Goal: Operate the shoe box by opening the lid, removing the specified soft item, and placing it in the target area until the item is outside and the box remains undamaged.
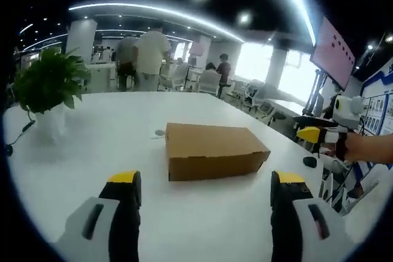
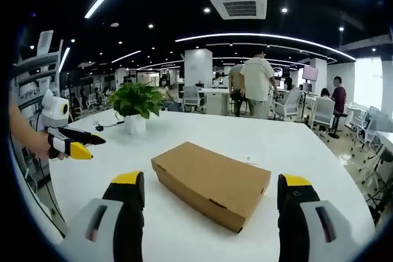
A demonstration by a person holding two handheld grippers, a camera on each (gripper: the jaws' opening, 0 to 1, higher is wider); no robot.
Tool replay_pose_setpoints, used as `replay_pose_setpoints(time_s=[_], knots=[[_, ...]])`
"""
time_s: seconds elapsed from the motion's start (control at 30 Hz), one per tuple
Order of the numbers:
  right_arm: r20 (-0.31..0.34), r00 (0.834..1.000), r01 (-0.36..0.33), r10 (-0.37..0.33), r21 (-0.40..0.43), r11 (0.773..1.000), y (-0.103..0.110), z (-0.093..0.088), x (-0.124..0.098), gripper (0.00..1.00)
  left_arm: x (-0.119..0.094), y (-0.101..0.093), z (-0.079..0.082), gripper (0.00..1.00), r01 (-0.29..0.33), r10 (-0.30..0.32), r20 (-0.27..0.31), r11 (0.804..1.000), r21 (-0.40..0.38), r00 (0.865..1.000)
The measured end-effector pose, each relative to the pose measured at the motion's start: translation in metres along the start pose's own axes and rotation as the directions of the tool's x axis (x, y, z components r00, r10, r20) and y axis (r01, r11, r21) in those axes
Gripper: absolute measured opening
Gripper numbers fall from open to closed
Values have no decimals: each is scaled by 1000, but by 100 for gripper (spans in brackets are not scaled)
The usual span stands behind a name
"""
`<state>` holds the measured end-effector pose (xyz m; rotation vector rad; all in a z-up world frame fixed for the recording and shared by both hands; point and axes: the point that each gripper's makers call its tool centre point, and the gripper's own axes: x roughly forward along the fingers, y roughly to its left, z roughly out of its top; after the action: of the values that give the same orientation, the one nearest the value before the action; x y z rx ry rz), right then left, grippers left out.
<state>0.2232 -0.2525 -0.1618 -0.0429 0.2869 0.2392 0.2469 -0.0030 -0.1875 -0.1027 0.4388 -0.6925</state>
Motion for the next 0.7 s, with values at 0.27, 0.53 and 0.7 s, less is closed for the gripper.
replay_pose_setpoints(time_s=[0.27,0.53,0.7], knots=[[8,999,-33,33,-10,999,-13,-1,26,90,24,5,9,93,13,-13,0,995,95,1000],[-89,996,10,-13,-30,1000,-30,-14,34,89,46,43,18,97,-69,73,-52,995,67,996],[-102,995,-12,7,-50,999,-31,-17,41,90,45,45,21,97,-71,75,-51,994,78,996]])
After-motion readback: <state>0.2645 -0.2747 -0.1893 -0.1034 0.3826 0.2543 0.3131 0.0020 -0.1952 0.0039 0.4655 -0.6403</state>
